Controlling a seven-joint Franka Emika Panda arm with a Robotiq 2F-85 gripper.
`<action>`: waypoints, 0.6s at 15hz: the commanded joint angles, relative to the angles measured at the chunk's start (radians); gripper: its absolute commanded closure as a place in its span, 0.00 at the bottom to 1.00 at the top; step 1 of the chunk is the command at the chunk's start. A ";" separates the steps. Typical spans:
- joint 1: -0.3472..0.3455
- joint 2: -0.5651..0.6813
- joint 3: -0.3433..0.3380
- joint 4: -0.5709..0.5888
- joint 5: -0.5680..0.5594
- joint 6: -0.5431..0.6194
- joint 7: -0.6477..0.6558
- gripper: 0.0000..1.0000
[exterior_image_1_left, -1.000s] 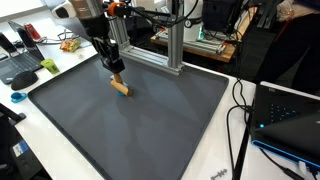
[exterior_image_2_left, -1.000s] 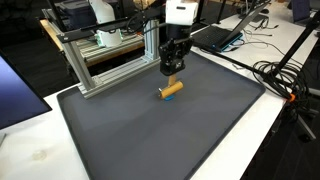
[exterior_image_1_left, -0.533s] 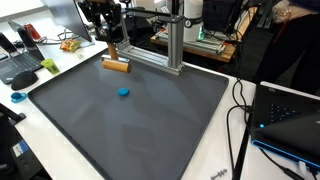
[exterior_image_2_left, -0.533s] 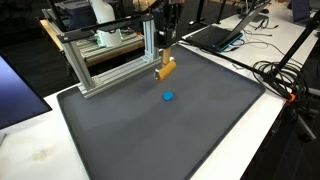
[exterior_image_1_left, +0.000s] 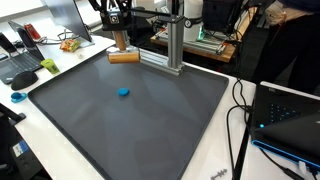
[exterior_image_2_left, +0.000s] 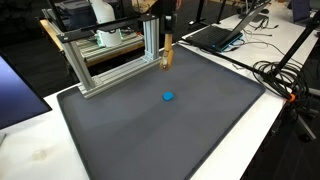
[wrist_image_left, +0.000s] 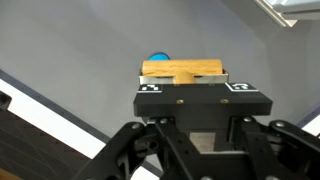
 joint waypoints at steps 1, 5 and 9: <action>0.003 0.000 -0.001 0.002 0.000 -0.003 -0.008 0.53; 0.003 0.000 -0.001 0.002 0.000 -0.003 -0.015 0.78; -0.003 0.058 0.004 0.016 0.009 0.054 -0.154 0.78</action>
